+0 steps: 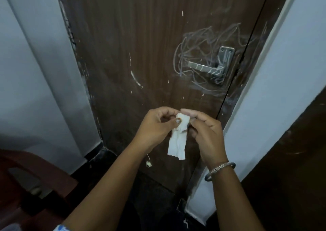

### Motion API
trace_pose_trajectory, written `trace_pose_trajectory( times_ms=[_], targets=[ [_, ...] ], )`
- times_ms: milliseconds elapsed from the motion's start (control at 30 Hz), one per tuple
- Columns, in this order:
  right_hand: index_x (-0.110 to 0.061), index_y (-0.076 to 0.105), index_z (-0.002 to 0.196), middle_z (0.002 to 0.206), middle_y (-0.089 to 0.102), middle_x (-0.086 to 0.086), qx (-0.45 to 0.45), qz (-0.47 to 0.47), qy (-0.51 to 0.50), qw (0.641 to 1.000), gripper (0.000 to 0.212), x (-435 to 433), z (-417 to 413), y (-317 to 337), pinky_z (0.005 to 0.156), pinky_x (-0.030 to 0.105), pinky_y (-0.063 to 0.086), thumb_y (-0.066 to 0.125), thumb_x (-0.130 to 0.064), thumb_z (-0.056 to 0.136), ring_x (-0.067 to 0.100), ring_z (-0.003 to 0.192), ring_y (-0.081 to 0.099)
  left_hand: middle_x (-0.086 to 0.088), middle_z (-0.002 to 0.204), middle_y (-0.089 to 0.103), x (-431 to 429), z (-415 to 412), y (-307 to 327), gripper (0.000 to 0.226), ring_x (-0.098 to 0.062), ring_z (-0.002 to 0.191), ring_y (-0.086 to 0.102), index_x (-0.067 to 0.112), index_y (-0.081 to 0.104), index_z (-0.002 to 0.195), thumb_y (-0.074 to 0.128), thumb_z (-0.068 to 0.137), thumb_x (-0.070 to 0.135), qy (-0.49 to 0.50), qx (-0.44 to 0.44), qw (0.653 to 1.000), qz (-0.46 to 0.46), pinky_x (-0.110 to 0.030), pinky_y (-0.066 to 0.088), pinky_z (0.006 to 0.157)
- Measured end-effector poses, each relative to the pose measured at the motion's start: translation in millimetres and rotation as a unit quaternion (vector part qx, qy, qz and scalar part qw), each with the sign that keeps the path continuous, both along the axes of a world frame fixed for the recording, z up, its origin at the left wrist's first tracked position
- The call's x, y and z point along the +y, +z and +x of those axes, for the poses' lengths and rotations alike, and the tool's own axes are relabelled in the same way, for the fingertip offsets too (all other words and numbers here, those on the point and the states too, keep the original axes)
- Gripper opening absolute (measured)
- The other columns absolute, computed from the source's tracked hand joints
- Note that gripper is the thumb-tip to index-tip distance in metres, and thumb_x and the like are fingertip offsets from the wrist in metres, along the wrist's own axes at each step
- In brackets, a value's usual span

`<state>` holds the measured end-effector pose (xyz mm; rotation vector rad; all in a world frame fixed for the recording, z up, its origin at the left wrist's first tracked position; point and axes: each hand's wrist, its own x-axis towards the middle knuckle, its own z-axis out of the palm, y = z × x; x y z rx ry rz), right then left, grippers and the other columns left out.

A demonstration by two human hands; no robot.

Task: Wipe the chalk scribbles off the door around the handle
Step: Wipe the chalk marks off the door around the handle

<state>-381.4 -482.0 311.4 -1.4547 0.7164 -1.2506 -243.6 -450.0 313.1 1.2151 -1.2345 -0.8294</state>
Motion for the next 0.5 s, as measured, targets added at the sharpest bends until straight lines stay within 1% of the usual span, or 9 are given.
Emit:
trace_pose_trajectory(
  times_ms=[33,67,133,200,267,333,400,433,500],
  targets=[
    [-0.024,0.07,0.095,0.102,0.07,0.003,-0.01,0.012,0.003,1.0,0.034,-1.5,-1.5,0.6,0.079,0.031,0.055,0.049,0.003,0.088,0.016,0.096,0.066,-0.003,0.078,0.068,-2.1,-0.7,1.9,0.011,-0.009,0.068,0.064,0.015,0.07,0.089,0.064,0.085,0.007,0.008,-0.007,1.0,-0.006,-0.019,0.049,0.056],
    [-0.024,0.068,0.1,0.104,0.07,0.002,-0.009,0.016,-0.006,1.0,0.033,-2.9,-2.6,0.9,0.077,0.028,0.055,0.053,0.002,0.087,0.013,0.095,0.066,-0.002,0.074,0.067,-4.1,-2.1,4.2,0.011,-0.009,0.065,0.062,0.015,0.069,0.085,0.064,0.084,0.006,0.015,-0.005,1.0,-0.011,-0.02,0.049,0.055],
    [-0.022,0.064,0.104,0.101,0.07,0.0,0.008,0.022,-0.036,0.999,0.035,-6.8,-4.3,-0.3,0.067,0.02,0.054,0.061,0.005,0.081,0.008,0.087,0.068,-0.002,0.072,0.064,-8.4,-4.0,6.0,0.011,-0.011,0.064,0.06,0.015,0.067,0.081,0.064,0.084,0.005,0.019,-0.009,1.0,-0.021,-0.024,0.05,0.056],
    [-0.013,0.065,0.105,0.094,0.072,0.0,0.007,0.044,-0.041,0.998,0.033,-9.6,-5.1,-1.8,0.058,0.018,0.052,0.064,0.007,0.078,0.008,0.078,0.069,-0.002,0.072,0.062,-12.4,-6.1,6.5,0.009,-0.01,0.064,0.058,0.014,0.065,0.08,0.064,0.085,0.006,0.013,-0.016,0.999,-0.027,-0.024,0.049,0.055],
    [-0.007,0.068,0.101,0.096,0.072,0.003,0.008,0.043,-0.058,0.997,0.027,-12.4,-5.0,-3.1,0.061,0.018,0.052,0.065,0.007,0.078,0.009,0.079,0.069,-0.001,0.072,0.061,-16.4,-6.7,7.0,0.009,-0.011,0.065,0.057,0.015,0.064,0.08,0.064,0.085,0.008,0.006,-0.019,0.999,-0.036,-0.025,0.047,0.056],
    [-0.014,0.07,0.095,0.093,0.073,0.002,0.018,0.017,-0.077,0.997,0.023,-13.7,-2.8,-3.2,0.067,0.022,0.054,0.063,0.003,0.082,0.012,0.081,0.069,-0.006,0.076,0.062,-20.7,-5.8,8.8,0.009,-0.017,0.07,0.058,0.018,0.063,0.083,0.065,0.085,0.01,-0.004,-0.019,0.999,-0.038,-0.035,0.05,0.062],
    [-0.025,0.069,0.089,0.088,0.073,-0.001,0.031,-0.015,-0.09,0.995,0.028,-13.3,1.6,-1.9,0.07,0.026,0.056,0.059,0.001,0.085,0.013,0.082,0.069,-0.018,0.081,0.064,-24.8,-4.3,12.8,0.016,-0.022,0.073,0.06,0.023,0.062,0.093,0.065,0.084,0.01,-0.015,-0.011,1.0,-0.021,-0.041,0.051,0.069],
    [-0.028,0.067,0.088,0.088,0.072,-0.003,0.037,-0.03,-0.1,0.994,0.031,-13.3,4.0,-0.8,0.07,0.027,0.056,0.058,0.002,0.085,0.013,0.083,0.069,-0.022,0.082,0.064,-26.2,-3.3,15.0,0.019,-0.022,0.073,0.061,0.024,0.061,0.096,0.065,0.085,0.009,-0.02,-0.008,1.0,-0.01,-0.04,0.051,0.068],
    [-0.03,0.066,0.087,0.088,0.071,-0.005,0.04,-0.056,-0.12,0.99,0.036,-13.4,8.8,2.2,0.07,0.025,0.055,0.058,0.005,0.084,0.011,0.083,0.068,-0.016,0.075,0.065,-27.0,-0.4,18.9,0.017,-0.019,0.067,0.063,0.019,0.064,0.095,0.061,0.087,0.005,-0.035,0.028,0.999,0.007,-0.031,0.052,0.057]
  ],
)
